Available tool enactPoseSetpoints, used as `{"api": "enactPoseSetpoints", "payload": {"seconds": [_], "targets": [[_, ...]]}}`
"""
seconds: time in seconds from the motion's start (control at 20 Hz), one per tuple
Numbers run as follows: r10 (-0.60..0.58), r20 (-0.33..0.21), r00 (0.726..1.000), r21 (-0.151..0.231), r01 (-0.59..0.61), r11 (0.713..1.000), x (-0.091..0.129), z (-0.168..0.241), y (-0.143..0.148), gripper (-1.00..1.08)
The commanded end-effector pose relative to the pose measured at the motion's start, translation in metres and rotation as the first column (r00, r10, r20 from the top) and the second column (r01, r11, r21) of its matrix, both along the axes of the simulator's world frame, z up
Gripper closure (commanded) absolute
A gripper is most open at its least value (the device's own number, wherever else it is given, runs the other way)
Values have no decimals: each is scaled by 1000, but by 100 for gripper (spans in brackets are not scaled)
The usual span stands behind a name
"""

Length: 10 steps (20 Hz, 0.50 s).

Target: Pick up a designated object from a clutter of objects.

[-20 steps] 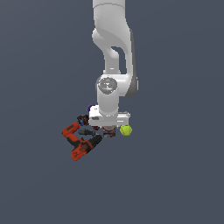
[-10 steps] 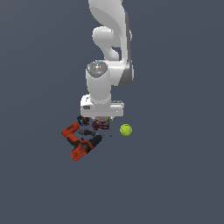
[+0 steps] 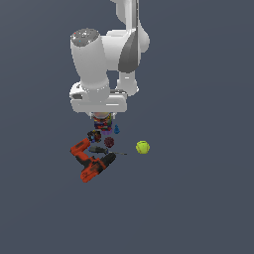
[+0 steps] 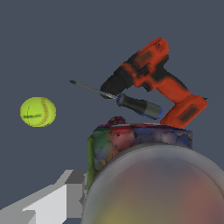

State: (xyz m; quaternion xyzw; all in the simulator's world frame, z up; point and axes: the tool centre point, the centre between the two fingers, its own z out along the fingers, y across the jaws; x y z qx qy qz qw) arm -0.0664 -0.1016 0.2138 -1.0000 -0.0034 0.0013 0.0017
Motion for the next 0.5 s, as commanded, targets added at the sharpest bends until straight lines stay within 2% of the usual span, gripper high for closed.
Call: {"api": "enactPoseSetpoints", "payload": {"seconds": [0.0,0.45], "targets": [[0,3,1000,0,0,1000,-8,26,-15,108],[-1,3,1000,0,1,1000,-33,113,-67,108]]}}
